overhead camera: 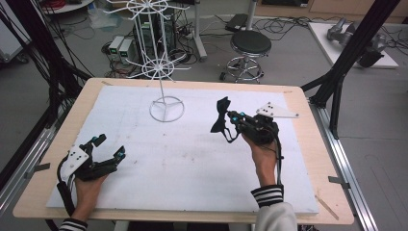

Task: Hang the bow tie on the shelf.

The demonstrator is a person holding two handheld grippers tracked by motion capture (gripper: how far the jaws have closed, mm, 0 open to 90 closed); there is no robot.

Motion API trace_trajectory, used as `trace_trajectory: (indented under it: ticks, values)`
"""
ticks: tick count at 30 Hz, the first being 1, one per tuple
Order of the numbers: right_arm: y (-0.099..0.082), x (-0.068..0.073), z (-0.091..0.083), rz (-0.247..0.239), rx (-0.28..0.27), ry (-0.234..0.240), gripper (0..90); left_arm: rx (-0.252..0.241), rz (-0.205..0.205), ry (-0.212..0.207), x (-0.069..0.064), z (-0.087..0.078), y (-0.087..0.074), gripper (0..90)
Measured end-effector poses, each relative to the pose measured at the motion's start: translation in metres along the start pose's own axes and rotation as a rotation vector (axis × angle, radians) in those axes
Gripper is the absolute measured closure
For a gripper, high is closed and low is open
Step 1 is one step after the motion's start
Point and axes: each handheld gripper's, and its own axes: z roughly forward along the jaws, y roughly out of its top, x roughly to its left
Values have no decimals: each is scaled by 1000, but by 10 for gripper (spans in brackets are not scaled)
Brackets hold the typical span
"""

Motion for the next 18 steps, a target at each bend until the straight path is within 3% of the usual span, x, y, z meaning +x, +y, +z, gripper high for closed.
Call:
trace_trajectory:
  ticks: [18]
  values:
    - [29, 34, 46, -31, -53, 120, 879, 1, -5, -1, 0, 0, 0, 160]
